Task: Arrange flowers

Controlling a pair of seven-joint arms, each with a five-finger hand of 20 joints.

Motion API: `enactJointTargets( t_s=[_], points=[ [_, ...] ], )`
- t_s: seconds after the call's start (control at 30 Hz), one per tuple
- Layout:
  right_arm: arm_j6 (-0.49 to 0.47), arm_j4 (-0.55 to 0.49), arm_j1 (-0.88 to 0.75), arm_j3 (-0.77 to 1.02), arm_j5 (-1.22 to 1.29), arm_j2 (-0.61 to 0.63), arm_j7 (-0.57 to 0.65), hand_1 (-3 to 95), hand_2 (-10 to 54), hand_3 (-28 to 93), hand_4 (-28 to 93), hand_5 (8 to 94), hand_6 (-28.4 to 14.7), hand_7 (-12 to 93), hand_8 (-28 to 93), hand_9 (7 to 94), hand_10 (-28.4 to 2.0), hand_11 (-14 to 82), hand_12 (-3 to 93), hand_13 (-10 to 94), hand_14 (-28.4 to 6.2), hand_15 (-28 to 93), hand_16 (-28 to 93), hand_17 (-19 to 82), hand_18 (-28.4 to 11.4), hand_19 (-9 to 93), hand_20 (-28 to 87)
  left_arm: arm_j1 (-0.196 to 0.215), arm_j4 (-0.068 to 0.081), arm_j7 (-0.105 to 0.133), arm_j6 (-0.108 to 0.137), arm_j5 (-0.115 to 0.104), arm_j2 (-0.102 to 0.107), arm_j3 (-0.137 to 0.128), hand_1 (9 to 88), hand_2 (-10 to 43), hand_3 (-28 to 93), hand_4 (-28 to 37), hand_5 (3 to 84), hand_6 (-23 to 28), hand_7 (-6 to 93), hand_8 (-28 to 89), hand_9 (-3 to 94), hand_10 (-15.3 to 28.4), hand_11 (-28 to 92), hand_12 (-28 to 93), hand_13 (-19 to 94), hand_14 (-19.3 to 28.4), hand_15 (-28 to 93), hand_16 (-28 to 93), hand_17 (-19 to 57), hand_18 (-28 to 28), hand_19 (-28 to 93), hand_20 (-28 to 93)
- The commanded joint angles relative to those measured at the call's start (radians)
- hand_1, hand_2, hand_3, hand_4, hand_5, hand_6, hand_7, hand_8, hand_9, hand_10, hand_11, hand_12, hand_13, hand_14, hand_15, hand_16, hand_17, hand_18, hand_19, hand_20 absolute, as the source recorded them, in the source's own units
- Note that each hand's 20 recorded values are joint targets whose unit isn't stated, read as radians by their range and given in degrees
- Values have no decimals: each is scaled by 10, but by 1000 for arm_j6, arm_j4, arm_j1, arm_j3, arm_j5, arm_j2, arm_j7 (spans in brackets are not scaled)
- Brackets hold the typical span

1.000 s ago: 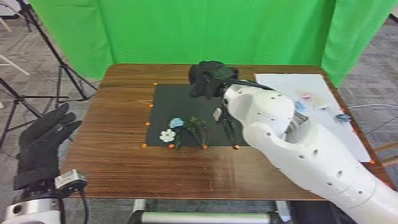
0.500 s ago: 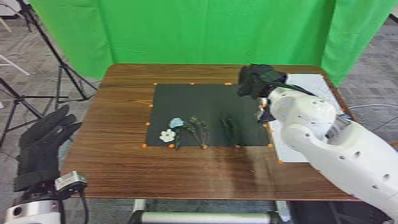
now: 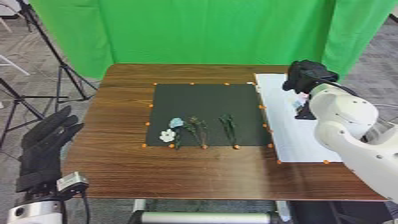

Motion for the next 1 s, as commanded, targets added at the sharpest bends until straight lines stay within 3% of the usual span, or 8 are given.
enactJointTargets(
  t_s=[0.03,0.43,0.53,0.63,0.67,0.8,0.87,1.0],
  points=[
    [-6,54,-52,34,-11,48,63,337,-24,828,-238,552,-82,219,-115,541,-214,218,168,593,-129,753,175,320,-229,887,-13,16,-10,9,15,-13,9,11,275,30,826,-183,388,102,160,-105,324,192,371,65,223,261,633,-172,-107,207,566,31],
    [-46,120,-118,126,7,50,132,332,-33,831,-241,532,-100,202,-107,511,-218,218,167,591,-126,766,171,317,-229,899,-27,7,-9,-14,-1,9,-17,13,275,33,826,-184,388,101,162,-107,325,191,370,65,224,260,632,-171,-107,207,566,32],
    [-49,132,-136,140,10,52,163,332,-34,832,-242,530,-101,201,-105,507,-220,216,166,596,-121,776,169,319,-226,908,-27,10,-8,-6,4,0,-7,18,275,34,826,-185,387,100,163,-108,326,192,370,65,224,260,632,-171,-107,207,566,32],
    [-67,148,-158,167,11,43,174,331,-34,832,-241,528,-104,199,-104,504,-223,211,164,600,-117,787,169,321,-227,917,-25,10,-10,-15,1,5,-15,15,274,34,827,-184,387,100,164,-108,325,191,369,66,224,260,632,-171,-107,208,566,33],
    [-65,153,-160,167,14,44,179,332,-35,831,-241,527,-105,198,-103,503,-224,210,164,602,-117,790,168,322,-227,920,-25,6,-8,-7,5,-1,-9,19,274,34,827,-184,387,100,164,-108,325,191,369,66,225,259,632,-171,-107,208,566,33],
    [-72,161,-185,191,24,35,192,334,-37,832,-243,526,-106,194,-102,500,-227,207,163,605,-117,801,165,325,-226,928,-28,4,-8,-21,-4,9,-22,18,273,35,827,-184,387,100,164,-109,326,191,369,65,226,259,632,-171,-107,208,566,34],
    [-63,166,-188,188,30,36,197,334,-38,832,-243,526,-106,194,-101,500,-228,206,163,606,-116,803,163,327,-226,930,-32,6,-7,-8,4,-4,-9,24,273,35,827,-184,387,100,164,-109,326,191,369,65,226,260,632,-171,-106,207,565,34],
    [-61,181,-178,179,33,34,204,336,-40,833,-245,525,-106,194,-101,498,-229,203,163,608,-116,807,160,328,-225,932,-36,3,-6,-5,7,-9,-2,29,273,36,827,-184,387,100,164,-109,326,191,370,65,226,259,632,-171,-106,208,566,34]
  ],
)
